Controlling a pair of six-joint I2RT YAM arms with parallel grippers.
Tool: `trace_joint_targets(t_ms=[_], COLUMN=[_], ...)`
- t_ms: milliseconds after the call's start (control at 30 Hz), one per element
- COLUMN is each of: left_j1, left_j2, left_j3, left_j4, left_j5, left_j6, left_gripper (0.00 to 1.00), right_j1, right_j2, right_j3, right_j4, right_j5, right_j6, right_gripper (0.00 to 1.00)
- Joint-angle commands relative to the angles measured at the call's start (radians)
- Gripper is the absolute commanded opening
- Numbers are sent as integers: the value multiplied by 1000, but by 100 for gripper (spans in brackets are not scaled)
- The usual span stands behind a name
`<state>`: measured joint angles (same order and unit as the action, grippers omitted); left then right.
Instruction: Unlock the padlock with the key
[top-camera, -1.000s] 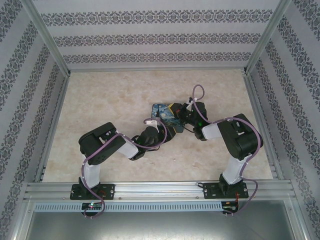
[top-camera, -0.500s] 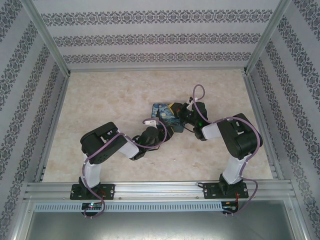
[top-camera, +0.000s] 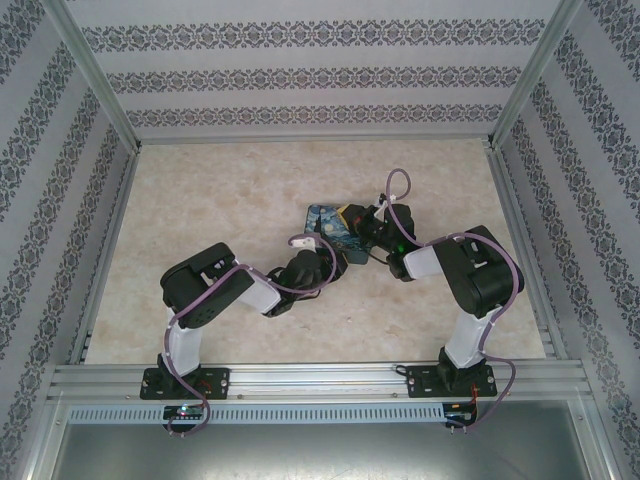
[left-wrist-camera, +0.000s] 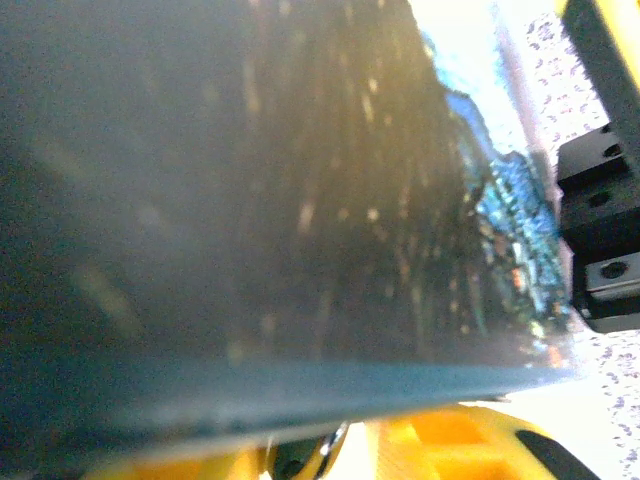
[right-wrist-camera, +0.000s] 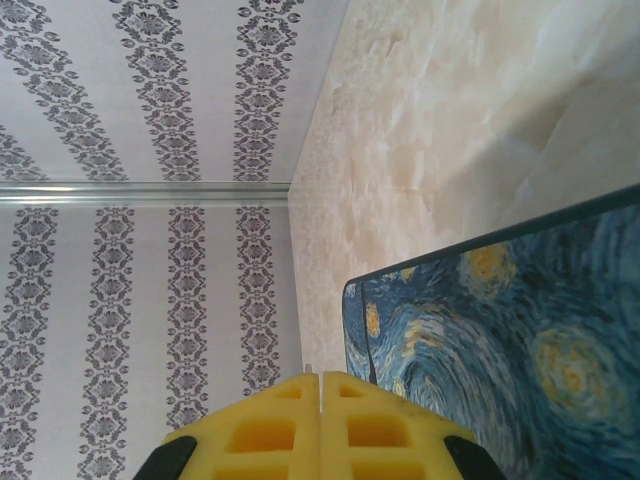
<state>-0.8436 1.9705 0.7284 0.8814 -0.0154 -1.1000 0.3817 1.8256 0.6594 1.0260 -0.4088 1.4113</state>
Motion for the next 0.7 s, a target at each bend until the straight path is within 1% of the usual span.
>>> trace_joint_targets(t_ms=[0,67,100,167,333,433,667], left_j1=[-3,-2,-3,-2,20,50,120], left_j2=[37,39,41,38,7,-29,-113], left_j3=[23,31,35,45,42,22,-35], left_j4=[-190,-208,-215,-237,-262,-258,-222], left_j5=[9,11,13,15,55,92,187], left_j6=[53,60,64,72,76,51,-21], left_gripper=[29,28,24,22,8,0,0], right_j1=[-4,-3,-4,-3,-7,-8,-10], right_j2=[47,49,50,53,34,-25,-255], right_j3=[-21,-20,-20,-20,-6,-12,-121], right_j4=[-60,-57,-57,-52,-52,-64,-144], right_j5=[4,4,5,4,-19,-33,-59], right_j6=[-5,-3,-3,0,0,-13,-74], right_gripper=[0,0,0,0,0,0,0])
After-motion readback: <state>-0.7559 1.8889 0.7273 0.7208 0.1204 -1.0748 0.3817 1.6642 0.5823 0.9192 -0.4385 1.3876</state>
